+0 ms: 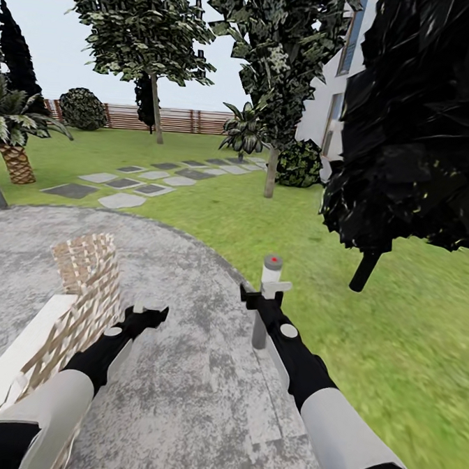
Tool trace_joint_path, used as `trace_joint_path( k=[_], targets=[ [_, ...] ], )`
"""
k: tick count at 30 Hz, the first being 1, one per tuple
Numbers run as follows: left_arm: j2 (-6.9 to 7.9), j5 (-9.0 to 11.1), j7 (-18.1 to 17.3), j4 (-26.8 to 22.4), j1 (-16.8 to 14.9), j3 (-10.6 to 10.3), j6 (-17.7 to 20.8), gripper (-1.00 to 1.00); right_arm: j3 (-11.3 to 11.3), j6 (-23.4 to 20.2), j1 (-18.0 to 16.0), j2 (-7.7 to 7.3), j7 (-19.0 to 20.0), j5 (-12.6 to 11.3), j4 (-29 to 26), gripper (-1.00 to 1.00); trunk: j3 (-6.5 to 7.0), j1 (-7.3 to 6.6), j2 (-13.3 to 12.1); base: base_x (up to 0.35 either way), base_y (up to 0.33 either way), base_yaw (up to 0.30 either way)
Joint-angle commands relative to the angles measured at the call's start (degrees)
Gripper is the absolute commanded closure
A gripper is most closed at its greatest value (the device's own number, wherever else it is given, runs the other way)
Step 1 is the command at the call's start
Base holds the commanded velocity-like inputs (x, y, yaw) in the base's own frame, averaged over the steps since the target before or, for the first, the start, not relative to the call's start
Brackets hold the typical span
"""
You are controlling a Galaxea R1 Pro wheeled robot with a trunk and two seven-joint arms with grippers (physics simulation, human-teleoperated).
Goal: Pick up the pesticide atomizer in the garden and spray insectifuge to fully cover both potted plants in the garden.
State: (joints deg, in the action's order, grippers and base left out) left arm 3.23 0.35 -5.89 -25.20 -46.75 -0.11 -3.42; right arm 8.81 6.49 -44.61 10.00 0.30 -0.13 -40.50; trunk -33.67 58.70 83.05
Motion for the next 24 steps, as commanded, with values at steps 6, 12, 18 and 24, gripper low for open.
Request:
trace_joint_path(
  k=[6, 12, 18, 24],
  targets=[
    [0.19, 0.1, -0.2, -1.0, -0.7, 0.2, -0.1, -1.00, 0.1, 0.2, 0.0, 0.00, 0.1, 0.0, 0.1, -1.00, -0.05, 0.03, 0.0, 0.337, 0.000, 0.000],
    [0.20, 0.2, -0.2, -8.1, -0.5, 0.2, 4.9, -1.00, 0.2, 0.2, 0.0, 0.00, 0.0, 0.0, 0.1, -1.00, -0.05, 0.03, 0.0, 0.337, 0.000, 0.000],
    [0.20, 0.3, -0.2, -9.6, -0.3, 0.2, 6.0, -1.00, 0.3, 0.2, 0.0, 0.00, 0.0, 0.0, 0.1, -1.00, -0.05, 0.03, 0.0, 0.337, 0.000, 0.000],
    [0.20, 0.3, -0.3, -9.9, -0.2, 0.3, 6.1, -1.00, 0.3, 0.2, 0.0, 0.00, -0.1, 0.0, -0.2, -1.00, -0.11, 0.03, 0.0, 0.337, 0.045, 0.019]
  ],
)
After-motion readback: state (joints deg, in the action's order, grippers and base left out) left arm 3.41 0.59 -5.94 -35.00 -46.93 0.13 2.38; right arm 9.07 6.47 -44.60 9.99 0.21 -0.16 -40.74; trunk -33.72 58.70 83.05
